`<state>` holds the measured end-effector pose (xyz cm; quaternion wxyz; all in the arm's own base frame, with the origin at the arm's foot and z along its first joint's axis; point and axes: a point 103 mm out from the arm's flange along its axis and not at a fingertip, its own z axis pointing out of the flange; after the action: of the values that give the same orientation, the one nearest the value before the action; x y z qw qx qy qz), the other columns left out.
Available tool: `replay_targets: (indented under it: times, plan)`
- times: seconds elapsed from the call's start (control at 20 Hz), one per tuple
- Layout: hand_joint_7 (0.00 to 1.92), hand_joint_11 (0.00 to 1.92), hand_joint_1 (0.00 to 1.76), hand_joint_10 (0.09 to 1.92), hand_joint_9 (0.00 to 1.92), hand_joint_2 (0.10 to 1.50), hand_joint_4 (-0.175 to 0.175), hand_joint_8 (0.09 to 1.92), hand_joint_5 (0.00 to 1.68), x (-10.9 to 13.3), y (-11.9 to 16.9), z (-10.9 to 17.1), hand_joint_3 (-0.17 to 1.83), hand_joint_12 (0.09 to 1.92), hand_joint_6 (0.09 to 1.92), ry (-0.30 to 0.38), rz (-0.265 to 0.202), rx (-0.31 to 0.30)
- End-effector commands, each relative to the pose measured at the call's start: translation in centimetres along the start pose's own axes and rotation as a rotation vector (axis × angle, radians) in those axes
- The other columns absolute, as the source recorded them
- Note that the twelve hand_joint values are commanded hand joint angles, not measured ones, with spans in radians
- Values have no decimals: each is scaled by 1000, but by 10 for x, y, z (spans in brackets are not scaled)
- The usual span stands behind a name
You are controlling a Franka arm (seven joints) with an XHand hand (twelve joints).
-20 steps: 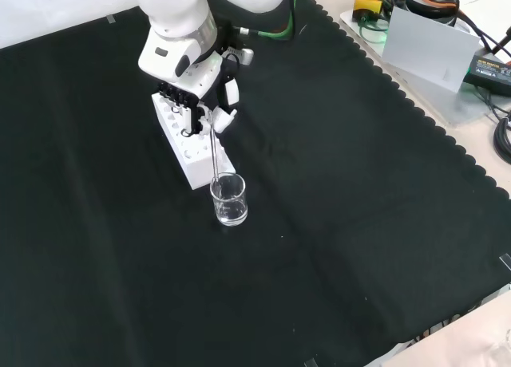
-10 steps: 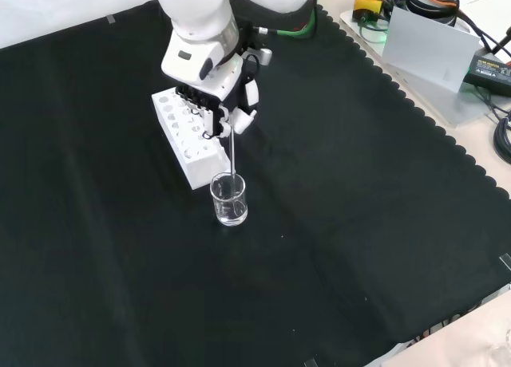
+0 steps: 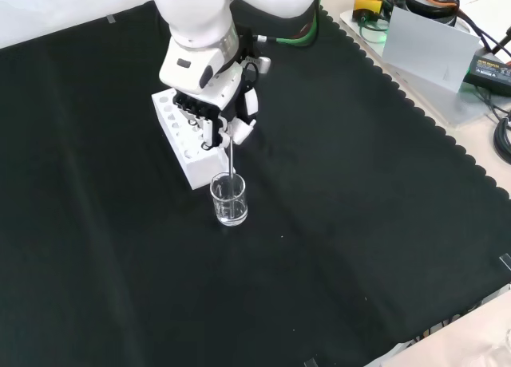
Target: Stir in the beaker to the left of the white test tube rack with the glass rod.
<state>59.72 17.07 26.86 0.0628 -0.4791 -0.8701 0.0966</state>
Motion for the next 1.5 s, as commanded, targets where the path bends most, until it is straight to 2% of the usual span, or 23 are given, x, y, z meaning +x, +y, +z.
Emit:
replay_targets:
  times: [0.05,0.35,0.65,1.2,1.5]
  plan:
    - [1640,1719,1187,334,1857,548,-175,649,1162,-18,-5,-2,993,804,1036,-7,18,2]
    - [1639,1719,1187,334,1857,548,-175,650,1161,-25,-31,-2,994,805,1037,-7,54,-1]
    - [1639,1719,1187,334,1857,548,-175,651,1161,0,-50,-1,994,806,1038,-9,37,-11]
    - [1638,1719,1187,333,1858,547,-175,653,1161,30,-52,0,996,807,1039,15,-5,-23]
    - [1638,1718,1187,333,1858,546,-175,653,1162,35,-50,-3,996,807,1039,-2,2,-17]
